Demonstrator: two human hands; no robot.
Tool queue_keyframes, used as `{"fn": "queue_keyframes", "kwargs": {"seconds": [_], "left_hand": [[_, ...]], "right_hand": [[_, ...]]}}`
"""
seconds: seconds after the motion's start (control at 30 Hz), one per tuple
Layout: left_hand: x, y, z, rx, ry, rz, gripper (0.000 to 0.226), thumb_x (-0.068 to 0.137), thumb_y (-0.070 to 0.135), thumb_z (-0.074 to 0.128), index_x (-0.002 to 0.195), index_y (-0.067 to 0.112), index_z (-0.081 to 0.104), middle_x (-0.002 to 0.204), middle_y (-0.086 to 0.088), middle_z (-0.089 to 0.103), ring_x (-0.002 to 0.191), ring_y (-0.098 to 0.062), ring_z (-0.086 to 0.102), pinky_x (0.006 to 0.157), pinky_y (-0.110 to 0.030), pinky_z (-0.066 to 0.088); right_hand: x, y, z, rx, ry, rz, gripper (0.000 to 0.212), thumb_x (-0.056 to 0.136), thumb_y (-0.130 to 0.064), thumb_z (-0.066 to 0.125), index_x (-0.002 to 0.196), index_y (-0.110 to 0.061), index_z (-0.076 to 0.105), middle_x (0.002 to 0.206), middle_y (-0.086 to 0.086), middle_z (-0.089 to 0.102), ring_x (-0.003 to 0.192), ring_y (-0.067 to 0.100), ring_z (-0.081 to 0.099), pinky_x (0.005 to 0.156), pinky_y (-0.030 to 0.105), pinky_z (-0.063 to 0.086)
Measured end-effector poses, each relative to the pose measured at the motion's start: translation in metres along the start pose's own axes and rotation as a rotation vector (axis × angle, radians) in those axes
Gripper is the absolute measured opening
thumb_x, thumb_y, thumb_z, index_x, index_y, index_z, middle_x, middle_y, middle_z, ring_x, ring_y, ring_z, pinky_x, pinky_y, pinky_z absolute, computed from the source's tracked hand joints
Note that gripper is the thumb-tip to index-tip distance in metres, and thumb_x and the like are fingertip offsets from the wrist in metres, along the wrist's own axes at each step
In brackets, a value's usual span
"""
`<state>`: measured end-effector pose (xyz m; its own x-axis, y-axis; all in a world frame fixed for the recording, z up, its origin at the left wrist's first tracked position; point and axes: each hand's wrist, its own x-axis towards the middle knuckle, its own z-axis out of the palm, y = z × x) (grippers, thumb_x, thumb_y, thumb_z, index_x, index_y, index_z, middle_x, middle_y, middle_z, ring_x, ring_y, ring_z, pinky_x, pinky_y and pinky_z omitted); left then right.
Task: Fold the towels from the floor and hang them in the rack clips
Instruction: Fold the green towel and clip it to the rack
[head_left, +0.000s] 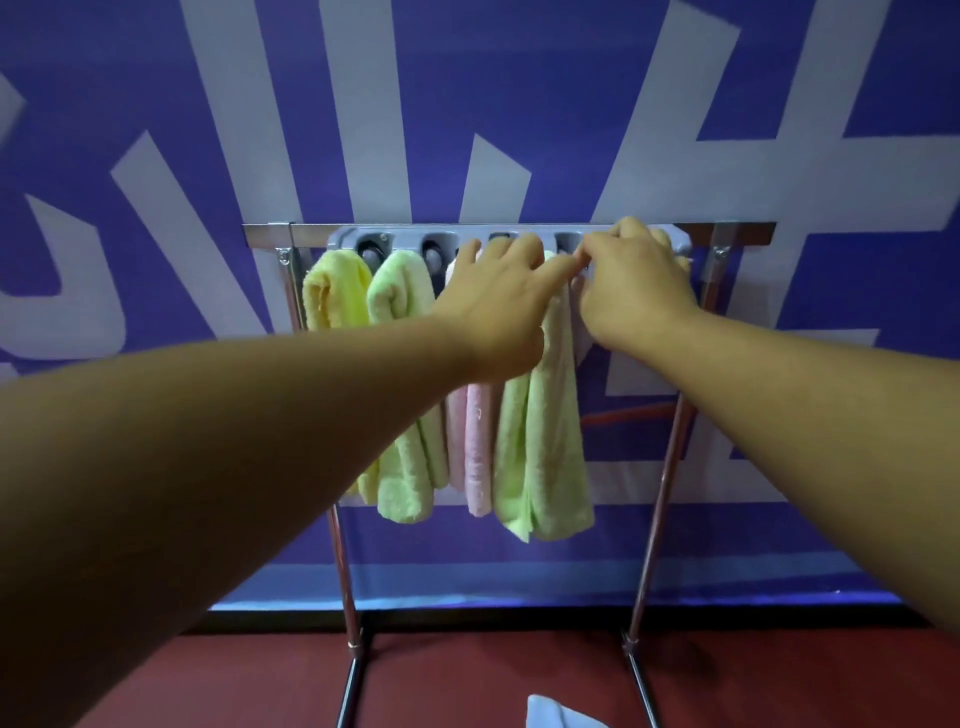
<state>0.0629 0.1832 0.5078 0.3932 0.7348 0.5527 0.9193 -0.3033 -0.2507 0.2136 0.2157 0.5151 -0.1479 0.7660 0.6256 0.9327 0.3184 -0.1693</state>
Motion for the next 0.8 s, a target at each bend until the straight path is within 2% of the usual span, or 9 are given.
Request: {"fn": "queue_keyframes", "kwargs": {"seconds": [0.07, 0.13, 0.23, 0.37, 0.47, 0.53, 0.67, 0.73, 0.8], "left_hand": [[-0.027, 0.008, -0.005, 0.005, 0.056, 0.021, 0.073, 0.068, 0.020, 0.050, 0.140, 0.030, 0.042, 0.111, -0.004, 0.052, 0.105, -0.031, 0.050, 0.096, -0.048, 0.037], [-0.054, 0.014, -0.006, -0.014, 0.044, 0.023, 0.059, 0.072, 0.022, 0.050, 0.131, 0.028, 0.049, 0.110, -0.003, 0.053, 0.103, -0.030, 0.050, 0.093, -0.045, 0.039], [-0.090, 0.022, -0.007, -0.047, -0.057, -0.012, 0.043, 0.079, 0.026, 0.049, 0.122, 0.028, 0.056, 0.111, -0.002, 0.052, 0.098, -0.029, 0.056, 0.082, -0.040, 0.043], [-0.129, 0.036, -0.003, -0.164, -0.215, -0.129, 0.040, 0.084, 0.025, 0.048, 0.123, 0.027, 0.056, 0.118, -0.005, 0.050, 0.091, -0.034, 0.062, 0.066, -0.036, 0.047], [-0.144, 0.041, 0.012, -0.226, -0.351, -0.215, 0.040, 0.087, 0.027, 0.046, 0.126, 0.028, 0.055, 0.120, -0.004, 0.047, 0.095, -0.031, 0.063, 0.071, -0.037, 0.051], [-0.142, 0.041, 0.024, -0.317, -0.388, -0.271, 0.042, 0.086, 0.025, 0.048, 0.127, 0.028, 0.056, 0.120, -0.004, 0.047, 0.099, -0.029, 0.062, 0.079, -0.039, 0.053], [-0.139, 0.044, 0.064, -0.475, -0.432, -0.362, 0.043, 0.085, 0.024, 0.050, 0.127, 0.026, 0.057, 0.120, -0.007, 0.048, 0.110, -0.028, 0.058, 0.094, -0.035, 0.049], [-0.141, 0.045, 0.089, -0.498, -0.481, -0.383, 0.047, 0.085, 0.024, 0.050, 0.132, 0.025, 0.055, 0.125, -0.008, 0.047, 0.116, -0.027, 0.055, 0.098, -0.032, 0.045], [-0.147, 0.045, 0.114, -0.507, -0.531, -0.408, 0.052, 0.084, 0.023, 0.051, 0.135, 0.026, 0.053, 0.131, -0.008, 0.045, 0.120, -0.027, 0.054, 0.102, -0.036, 0.045]], "right_hand": [[-0.023, -0.005, -0.007, 0.032, -0.029, 0.001, 0.019, 0.093, -0.030, 0.056, 0.111, -0.026, 0.061, 0.126, 0.007, 0.049, 0.126, 0.032, 0.041, 0.100, 0.050, 0.036], [-0.047, -0.010, -0.009, 0.064, -0.059, 0.000, 0.018, 0.093, -0.032, 0.055, 0.109, -0.027, 0.061, 0.124, 0.004, 0.050, 0.123, 0.030, 0.043, 0.097, 0.049, 0.038], [-0.083, -0.022, -0.007, 0.129, -0.103, -0.032, 0.019, 0.092, -0.028, 0.052, 0.108, -0.026, 0.063, 0.120, 0.004, 0.052, 0.115, 0.031, 0.049, 0.095, 0.049, 0.044], [-0.126, -0.033, 0.010, 0.264, -0.280, -0.011, 0.028, 0.089, -0.020, 0.050, 0.112, -0.027, 0.063, 0.121, 0.005, 0.057, 0.107, 0.030, 0.059, 0.089, 0.042, 0.051], [-0.140, -0.036, 0.027, 0.305, -0.487, 0.062, 0.045, 0.090, -0.016, 0.047, 0.133, -0.023, 0.056, 0.132, 0.008, 0.060, 0.116, 0.029, 0.059, 0.096, 0.040, 0.051], [-0.135, -0.035, 0.038, 0.347, -0.550, 0.141, 0.048, 0.094, -0.013, 0.044, 0.141, -0.018, 0.049, 0.141, 0.011, 0.054, 0.122, 0.030, 0.056, 0.100, 0.040, 0.049], [-0.122, -0.029, 0.085, 0.412, -0.579, 0.379, 0.044, 0.089, -0.008, 0.045, 0.131, -0.010, 0.053, 0.134, 0.015, 0.056, 0.117, 0.034, 0.057, 0.096, 0.038, 0.049], [-0.122, -0.025, 0.112, 0.469, -0.560, 0.472, 0.038, 0.084, -0.014, 0.051, 0.122, -0.011, 0.053, 0.124, 0.013, 0.060, 0.110, 0.034, 0.059, 0.092, 0.040, 0.052], [-0.122, -0.021, 0.141, 0.514, -0.535, 0.520, 0.040, 0.083, -0.024, 0.060, 0.120, -0.011, 0.052, 0.122, 0.012, 0.062, 0.110, 0.033, 0.059, 0.092, 0.040, 0.052]]}}
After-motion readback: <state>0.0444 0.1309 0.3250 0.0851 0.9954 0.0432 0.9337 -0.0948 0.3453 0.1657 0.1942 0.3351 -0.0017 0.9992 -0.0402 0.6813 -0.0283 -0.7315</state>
